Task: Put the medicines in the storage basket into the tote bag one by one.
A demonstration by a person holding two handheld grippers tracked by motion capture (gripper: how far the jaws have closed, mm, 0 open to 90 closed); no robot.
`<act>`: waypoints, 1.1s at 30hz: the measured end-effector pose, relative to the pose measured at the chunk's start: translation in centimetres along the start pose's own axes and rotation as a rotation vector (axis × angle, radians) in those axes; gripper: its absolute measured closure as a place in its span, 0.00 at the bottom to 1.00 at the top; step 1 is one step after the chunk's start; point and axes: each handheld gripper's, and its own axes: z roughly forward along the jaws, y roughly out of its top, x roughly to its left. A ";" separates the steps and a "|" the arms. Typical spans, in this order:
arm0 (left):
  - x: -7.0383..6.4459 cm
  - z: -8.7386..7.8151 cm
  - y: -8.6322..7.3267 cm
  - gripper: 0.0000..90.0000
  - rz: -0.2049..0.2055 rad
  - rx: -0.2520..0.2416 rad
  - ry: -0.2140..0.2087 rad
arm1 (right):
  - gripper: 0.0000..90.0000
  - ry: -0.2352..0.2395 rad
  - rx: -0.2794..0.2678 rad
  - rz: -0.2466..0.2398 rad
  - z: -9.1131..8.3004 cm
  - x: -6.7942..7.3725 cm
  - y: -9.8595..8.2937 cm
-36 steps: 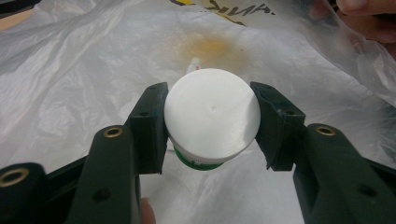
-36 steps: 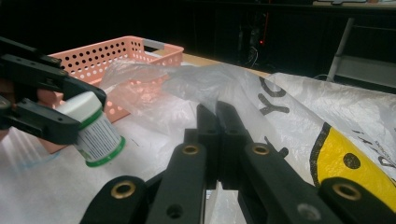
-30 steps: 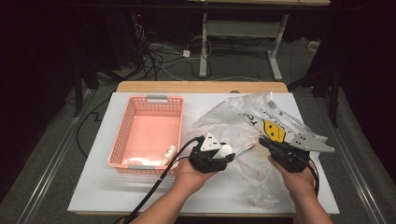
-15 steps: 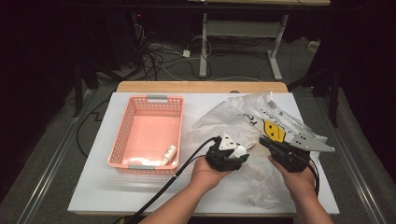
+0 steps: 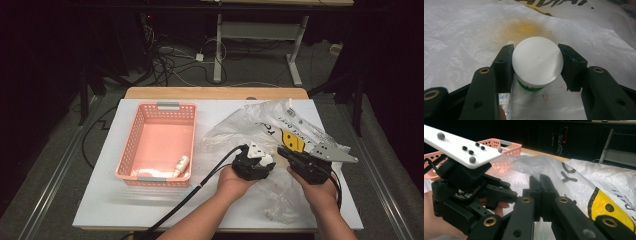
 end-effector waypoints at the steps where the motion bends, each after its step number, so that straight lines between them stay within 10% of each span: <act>1: 0.0 0.2 -0.1 0.54 0.000 0.003 -0.001 | 1.00 0.000 0.000 0.000 0.0 0.0 0.0; 18: 0.0 1.1 -0.3 0.49 -0.001 0.005 -0.017 | 1.00 0.001 0.005 0.005 0.0 0.0 -0.1; 33: -0.1 -2.7 -1.3 0.32 0.014 -0.033 -0.048 | 1.00 -0.006 0.005 0.004 -0.2 0.0 -0.1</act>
